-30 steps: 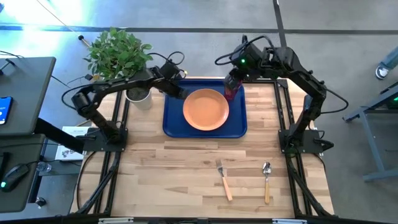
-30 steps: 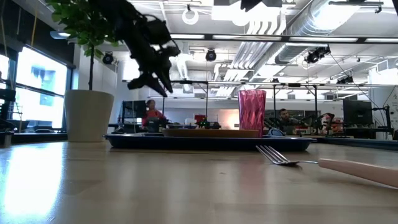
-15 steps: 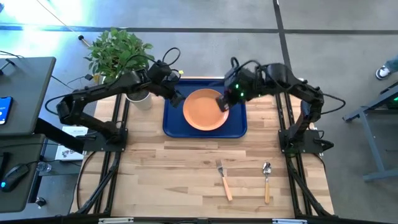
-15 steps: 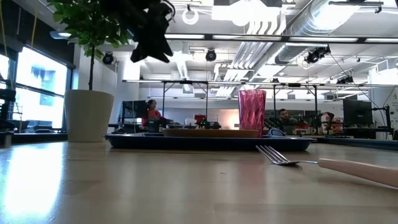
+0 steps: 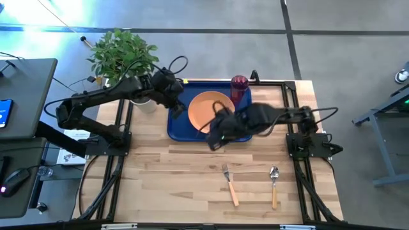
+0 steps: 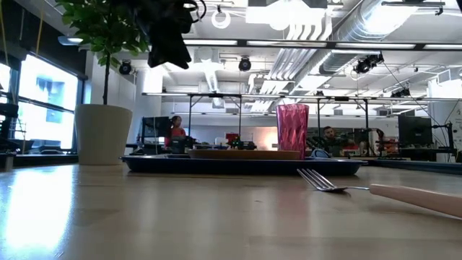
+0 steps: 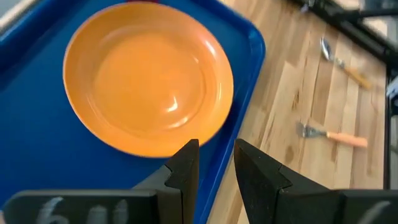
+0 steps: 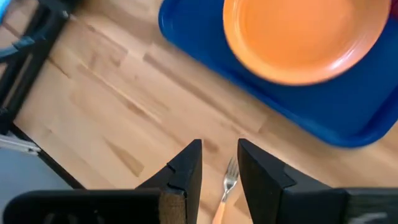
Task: Pick and place plate/cup/fork/spoon on tray
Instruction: Put the fork on the tray to the left of the plate
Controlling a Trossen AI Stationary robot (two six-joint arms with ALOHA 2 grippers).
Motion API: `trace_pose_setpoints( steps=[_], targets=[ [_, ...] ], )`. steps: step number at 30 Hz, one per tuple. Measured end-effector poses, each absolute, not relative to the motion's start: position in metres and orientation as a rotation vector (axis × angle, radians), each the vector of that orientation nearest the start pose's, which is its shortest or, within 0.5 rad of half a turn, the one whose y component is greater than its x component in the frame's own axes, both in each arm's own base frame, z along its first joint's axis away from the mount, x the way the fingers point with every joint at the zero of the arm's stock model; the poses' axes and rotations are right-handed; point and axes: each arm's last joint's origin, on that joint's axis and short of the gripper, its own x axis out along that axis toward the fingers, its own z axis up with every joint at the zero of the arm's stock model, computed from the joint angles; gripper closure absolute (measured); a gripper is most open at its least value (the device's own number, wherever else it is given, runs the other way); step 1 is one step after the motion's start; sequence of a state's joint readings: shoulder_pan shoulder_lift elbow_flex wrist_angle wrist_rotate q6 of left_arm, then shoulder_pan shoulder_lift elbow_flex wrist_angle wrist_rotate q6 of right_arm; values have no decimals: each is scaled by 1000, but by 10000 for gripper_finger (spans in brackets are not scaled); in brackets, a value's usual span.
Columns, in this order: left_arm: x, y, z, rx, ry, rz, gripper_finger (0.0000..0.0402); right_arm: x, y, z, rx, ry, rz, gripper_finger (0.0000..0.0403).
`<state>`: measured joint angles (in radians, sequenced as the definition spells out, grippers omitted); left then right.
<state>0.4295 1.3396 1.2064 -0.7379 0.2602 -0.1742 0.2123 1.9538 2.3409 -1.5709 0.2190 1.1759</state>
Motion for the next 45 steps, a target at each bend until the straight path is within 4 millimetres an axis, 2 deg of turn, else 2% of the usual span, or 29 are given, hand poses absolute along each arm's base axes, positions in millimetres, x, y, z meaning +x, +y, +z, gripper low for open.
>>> trace_pose_setpoints(
  steps=[6, 12, 21, 25, 36, 40, 45],
  targets=[
    [250, 104, 313, -440, 827, 215, 311, 369, 102, 379, 813, 1079, -673, 308],
    [250, 104, 313, -424, 827, 210, 311, 375, 131, 358, 813, 1154, -669, 308],
    [250, 104, 313, -416, 826, 206, 311, 373, 153, 350, 748, 1157, -659, 308],
    [250, 104, 313, -416, 826, 206, 311, 373, 152, 350, 663, 1144, -635, 308],
    [250, 104, 313, -417, 825, 207, 311, 381, 125, 348, 458, 1192, -537, 308],
    [250, 104, 313, -441, 823, 218, 311, 358, 115, 339, 452, 1263, -605, 308],
    [251, 105, 313, -458, 822, 225, 311, 321, 104, 336, 572, 1279, -731, 308]
  ],
)
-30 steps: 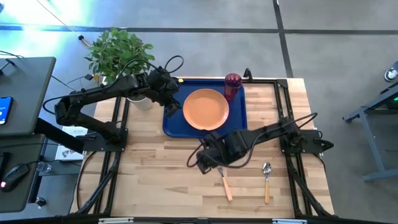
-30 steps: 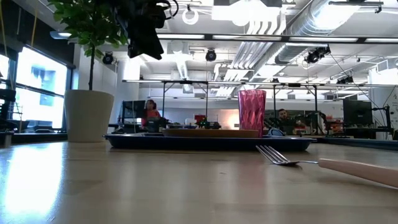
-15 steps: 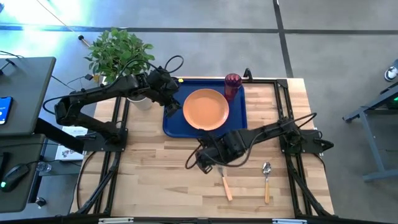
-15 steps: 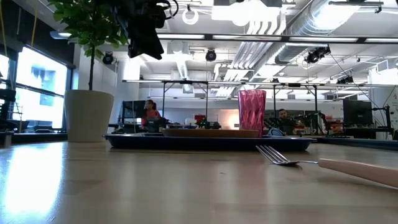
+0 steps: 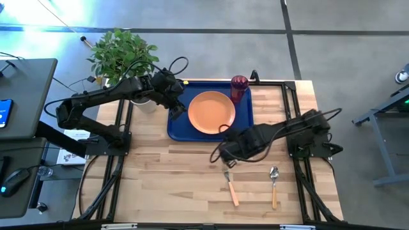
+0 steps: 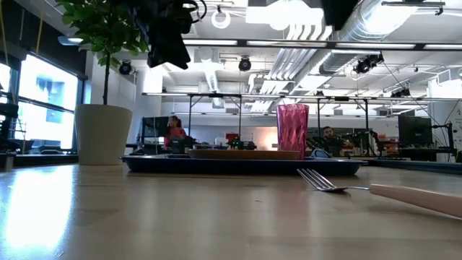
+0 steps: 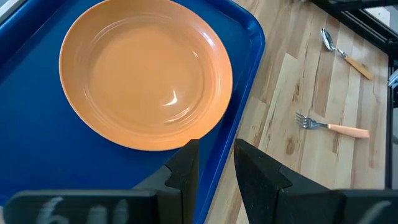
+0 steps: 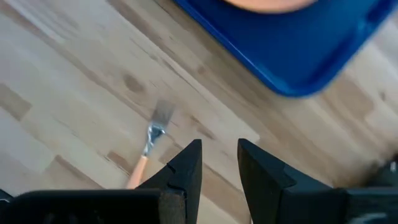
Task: Pick and place plate/cup/fork/spoon on tray
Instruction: Put the fork on the tray to the left of the plate
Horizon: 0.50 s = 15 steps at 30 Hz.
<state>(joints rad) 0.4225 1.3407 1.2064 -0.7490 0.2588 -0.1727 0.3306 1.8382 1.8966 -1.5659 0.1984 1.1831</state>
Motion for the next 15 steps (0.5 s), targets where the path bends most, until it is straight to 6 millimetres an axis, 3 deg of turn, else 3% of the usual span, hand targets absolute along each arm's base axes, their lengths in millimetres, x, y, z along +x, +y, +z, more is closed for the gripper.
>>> trace_pose_setpoints(
  steps=[6, 15],
  targets=[
    [251, 105, 313, -464, 819, 229, 311, 295, 103, 323, 685, 1302, -781, 308],
    [251, 105, 313, -465, 819, 229, 311, 301, 113, 279, 824, 1321, -667, 278]
  ],
)
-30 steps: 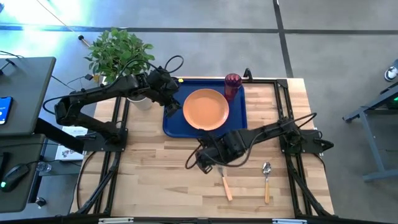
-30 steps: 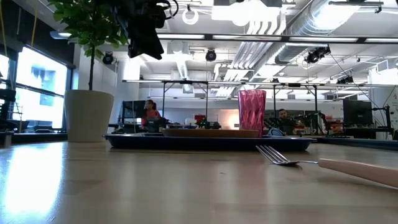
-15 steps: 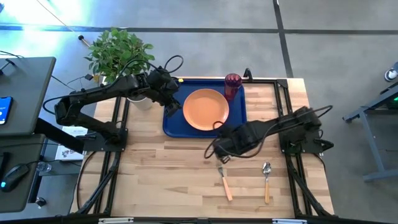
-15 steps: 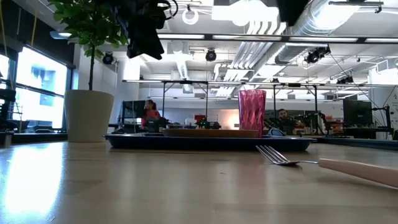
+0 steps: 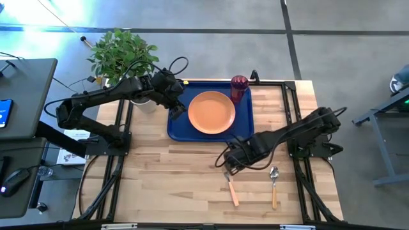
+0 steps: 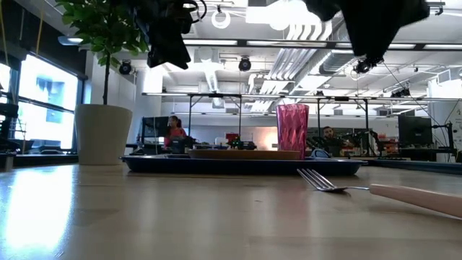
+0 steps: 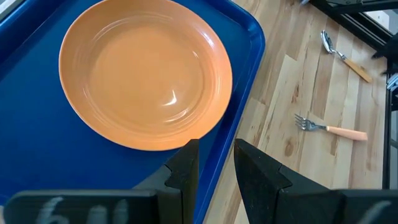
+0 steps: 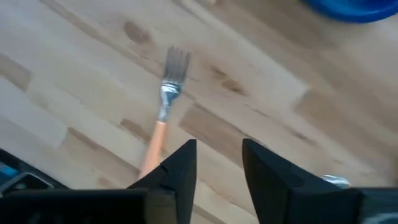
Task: Pick and place plate/cup/fork/spoon on tray
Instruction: Put the fork on the tray to the left of the plate
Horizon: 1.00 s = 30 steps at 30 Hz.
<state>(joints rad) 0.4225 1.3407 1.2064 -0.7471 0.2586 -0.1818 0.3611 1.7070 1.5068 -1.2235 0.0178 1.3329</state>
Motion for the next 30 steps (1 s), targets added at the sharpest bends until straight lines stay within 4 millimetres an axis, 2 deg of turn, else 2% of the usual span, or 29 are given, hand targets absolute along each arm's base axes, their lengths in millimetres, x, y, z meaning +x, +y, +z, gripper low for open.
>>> trace_pose_setpoints(
  steps=[4, 8, 12, 17, 20, 25, 30],
  targets=[
    [251, 105, 313, -465, 819, 229, 311, 305, 116, 261, 913, 1300, -667, 249],
    [251, 105, 313, -465, 819, 229, 311, 308, 120, 242, 1008, 1273, -641, 237],
    [251, 105, 313, -465, 819, 229, 311, 310, 128, 220, 1080, 1247, -607, 240],
    [251, 105, 313, -464, 816, 229, 311, 309, 137, 203, 1157, 1226, -593, 254],
    [251, 105, 313, -464, 816, 229, 311, 311, 144, 194, 1148, 1238, -593, 262],
    [251, 105, 313, -465, 817, 229, 311, 324, 158, 176, 1147, 1248, -560, 269],
    [251, 105, 313, -472, 816, 232, 311, 331, 164, 163, 1125, 1274, -587, 270]
  ],
)
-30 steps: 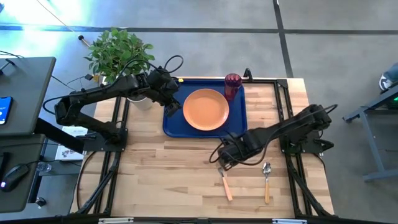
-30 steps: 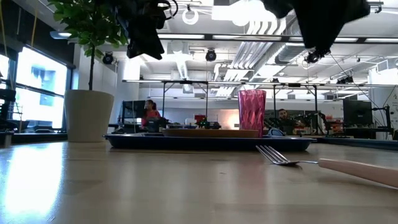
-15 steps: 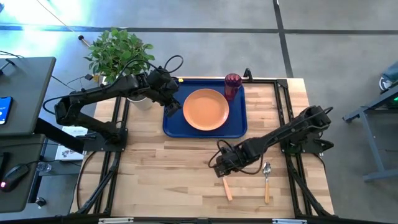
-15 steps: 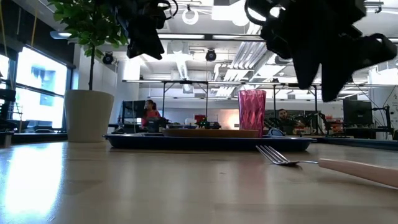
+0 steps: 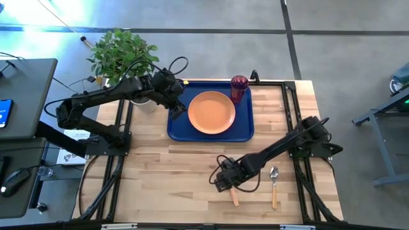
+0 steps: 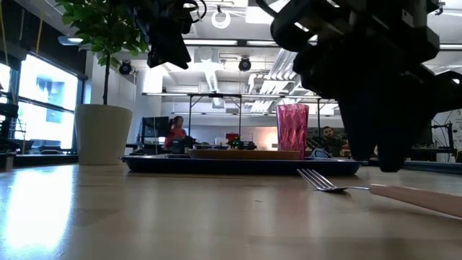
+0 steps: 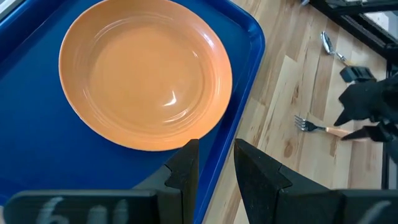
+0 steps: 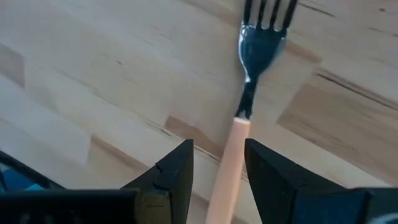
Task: Pick and place plate/cup/fork/spoon on tray
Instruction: Put the fork on the tray to the left of the plate
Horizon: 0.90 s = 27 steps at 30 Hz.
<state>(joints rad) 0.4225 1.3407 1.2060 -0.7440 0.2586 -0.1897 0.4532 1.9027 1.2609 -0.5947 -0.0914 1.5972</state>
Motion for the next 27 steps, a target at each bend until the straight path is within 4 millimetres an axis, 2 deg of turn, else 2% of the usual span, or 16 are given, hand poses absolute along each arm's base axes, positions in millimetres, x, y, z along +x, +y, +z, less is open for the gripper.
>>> trace_pose_setpoints(
  steps=[15, 18, 24, 27],
  targets=[
    [251, 105, 313, -474, 819, 233, 311, 336, 166, 136, 1106, 1323, -717, 275],
    [249, 104, 312, -480, 838, 234, 311, 335, 166, 134, 1114, 1321, -741, 300],
    [248, 103, 311, -486, 858, 235, 311, 334, 165, 133, 1101, 1328, -746, 385],
    [247, 101, 309, -488, 884, 230, 311, 334, 165, 133, 1094, 1331, -743, 385]
  ],
)
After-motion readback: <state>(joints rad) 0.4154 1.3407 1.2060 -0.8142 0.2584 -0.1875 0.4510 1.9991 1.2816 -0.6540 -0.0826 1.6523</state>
